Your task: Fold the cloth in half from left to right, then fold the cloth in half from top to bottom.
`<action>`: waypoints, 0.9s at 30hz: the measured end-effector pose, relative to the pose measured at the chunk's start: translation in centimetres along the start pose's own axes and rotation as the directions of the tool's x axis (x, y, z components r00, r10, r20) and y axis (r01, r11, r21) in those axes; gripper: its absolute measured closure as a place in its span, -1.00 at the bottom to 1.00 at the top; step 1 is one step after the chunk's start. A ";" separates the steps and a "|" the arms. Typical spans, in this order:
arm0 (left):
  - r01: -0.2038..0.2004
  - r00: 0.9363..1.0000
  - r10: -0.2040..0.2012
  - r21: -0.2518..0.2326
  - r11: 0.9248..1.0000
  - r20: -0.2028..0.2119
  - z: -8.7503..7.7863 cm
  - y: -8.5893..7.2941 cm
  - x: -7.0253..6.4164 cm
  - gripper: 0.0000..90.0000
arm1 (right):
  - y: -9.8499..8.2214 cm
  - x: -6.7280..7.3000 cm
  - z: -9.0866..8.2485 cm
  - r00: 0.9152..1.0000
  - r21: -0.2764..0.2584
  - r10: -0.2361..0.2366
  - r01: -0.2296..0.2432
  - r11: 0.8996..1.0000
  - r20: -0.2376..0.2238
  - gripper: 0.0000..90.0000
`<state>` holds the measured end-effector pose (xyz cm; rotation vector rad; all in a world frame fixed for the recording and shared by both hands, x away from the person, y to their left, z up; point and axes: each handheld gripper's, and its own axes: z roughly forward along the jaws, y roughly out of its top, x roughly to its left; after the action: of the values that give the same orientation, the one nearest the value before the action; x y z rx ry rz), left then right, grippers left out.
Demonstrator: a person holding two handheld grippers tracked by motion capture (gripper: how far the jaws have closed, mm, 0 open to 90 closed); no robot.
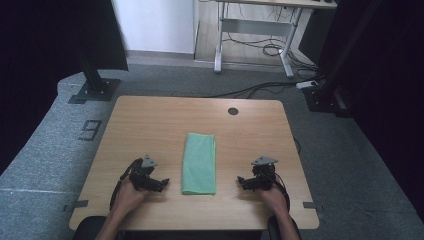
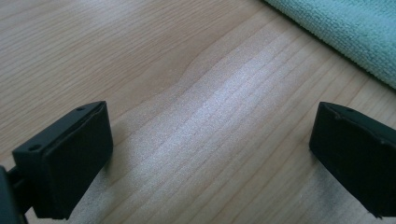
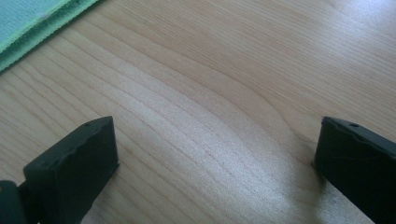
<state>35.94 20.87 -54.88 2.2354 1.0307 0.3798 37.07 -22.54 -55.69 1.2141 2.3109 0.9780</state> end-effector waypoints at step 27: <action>0.003 1.000 -0.004 -0.039 0.999 -0.028 0.8 4.3 -0.7 -1.00 | 0.1 0.2 0.1 1.000 0.000 0.002 -0.002 1.000 0.001 -1.00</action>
<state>38.32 17.85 -52.65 2.1991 1.0329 0.4267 37.08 -22.24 -55.69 1.2168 2.3092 0.9779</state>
